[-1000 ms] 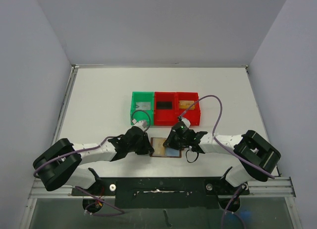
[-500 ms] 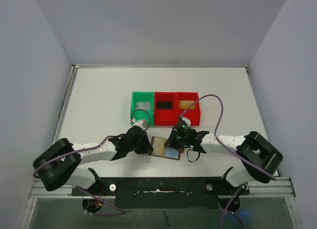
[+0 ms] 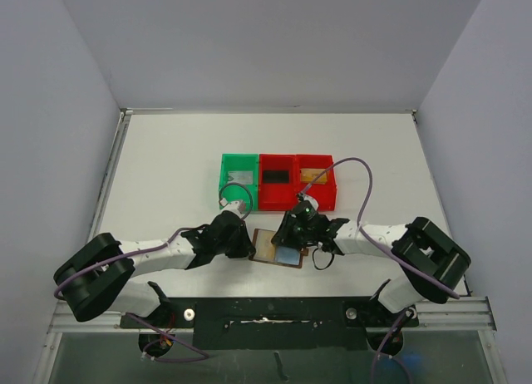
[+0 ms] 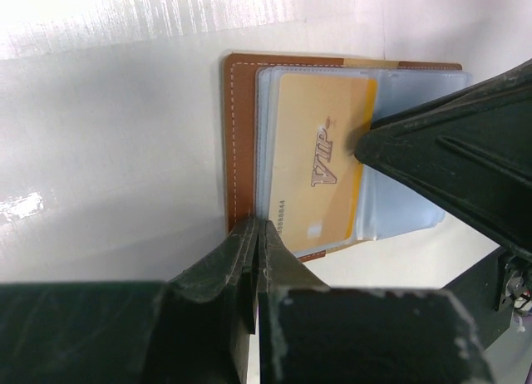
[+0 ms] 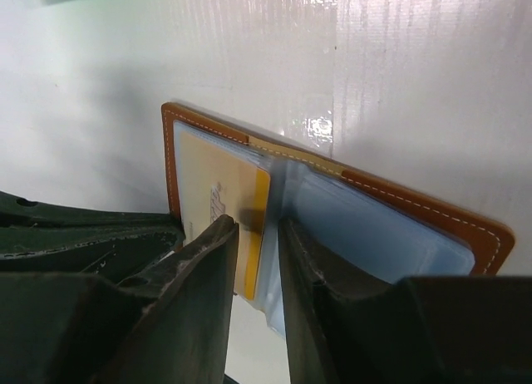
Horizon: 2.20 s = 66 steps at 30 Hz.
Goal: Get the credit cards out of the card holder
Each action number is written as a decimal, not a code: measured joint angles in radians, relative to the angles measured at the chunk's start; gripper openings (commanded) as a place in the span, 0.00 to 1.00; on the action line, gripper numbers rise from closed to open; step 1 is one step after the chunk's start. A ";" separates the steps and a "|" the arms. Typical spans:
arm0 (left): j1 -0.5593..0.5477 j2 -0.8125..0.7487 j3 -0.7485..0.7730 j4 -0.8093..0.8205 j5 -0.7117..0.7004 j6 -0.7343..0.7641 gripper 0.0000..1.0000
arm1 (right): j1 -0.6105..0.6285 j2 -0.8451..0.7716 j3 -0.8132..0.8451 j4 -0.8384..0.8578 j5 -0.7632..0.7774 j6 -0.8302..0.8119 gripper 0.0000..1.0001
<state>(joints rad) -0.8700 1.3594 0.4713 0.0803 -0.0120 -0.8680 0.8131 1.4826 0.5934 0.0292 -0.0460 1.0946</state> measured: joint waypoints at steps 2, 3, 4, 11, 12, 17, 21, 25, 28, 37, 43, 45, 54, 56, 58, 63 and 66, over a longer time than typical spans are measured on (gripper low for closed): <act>0.000 -0.001 0.000 -0.003 0.000 0.003 0.00 | 0.001 0.014 0.008 0.011 0.000 0.005 0.24; 0.000 -0.002 0.000 -0.003 0.000 0.005 0.00 | 0.001 0.021 0.010 0.019 -0.001 0.006 0.21; 0.000 -0.002 0.000 -0.003 0.000 0.007 0.00 | 0.001 0.026 0.011 0.024 -0.001 0.008 0.16; 0.000 -0.004 0.000 -0.003 0.001 0.013 0.00 | 0.001 0.034 0.013 0.027 0.002 0.008 0.02; 0.000 -0.005 0.000 -0.005 0.000 0.013 0.00 | 0.001 0.032 0.013 0.024 0.002 0.005 0.02; 0.000 -0.006 0.000 -0.009 0.000 0.013 0.00 | 0.001 0.015 0.013 0.000 0.001 -0.017 0.00; 0.000 -0.006 0.000 -0.014 -0.003 0.013 0.00 | -0.003 -0.005 0.013 -0.023 -0.004 -0.040 0.00; 0.000 -0.008 0.000 -0.018 -0.005 0.013 0.00 | -0.018 -0.011 0.011 -0.040 -0.026 -0.065 0.01; 0.000 -0.011 0.000 -0.021 -0.006 0.013 0.00 | -0.032 -0.021 0.006 -0.046 -0.040 -0.075 0.11; 0.000 -0.049 -0.005 -0.024 -0.006 0.014 0.24 | -0.035 -0.018 0.002 -0.032 -0.061 -0.082 0.21; 0.000 -0.151 -0.057 0.021 -0.008 0.002 0.41 | -0.027 0.016 0.006 0.000 -0.069 -0.066 0.21; 0.000 -0.168 -0.068 0.039 -0.009 -0.004 0.42 | -0.027 0.027 0.009 0.015 -0.076 -0.062 0.21; 0.000 -0.098 -0.072 0.099 -0.009 -0.012 0.41 | -0.027 0.035 0.012 0.027 -0.079 -0.055 0.21; 0.000 -0.066 -0.072 0.107 -0.006 -0.012 0.35 | -0.027 0.036 0.013 0.029 -0.081 -0.053 0.22; 0.002 -0.043 -0.069 0.114 -0.008 -0.012 0.29 | -0.027 0.037 0.013 0.031 -0.081 -0.051 0.22; 0.002 -0.019 -0.057 0.113 -0.010 -0.006 0.16 | -0.027 0.050 0.022 0.042 -0.086 -0.047 0.20; 0.001 -0.014 -0.054 0.109 -0.005 -0.002 0.12 | -0.027 0.058 0.025 0.047 -0.091 -0.048 0.13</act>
<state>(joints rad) -0.8692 1.3453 0.4175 0.1894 -0.0166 -0.8700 0.7860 1.5402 0.6186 0.0761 -0.1371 1.0470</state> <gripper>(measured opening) 0.154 0.197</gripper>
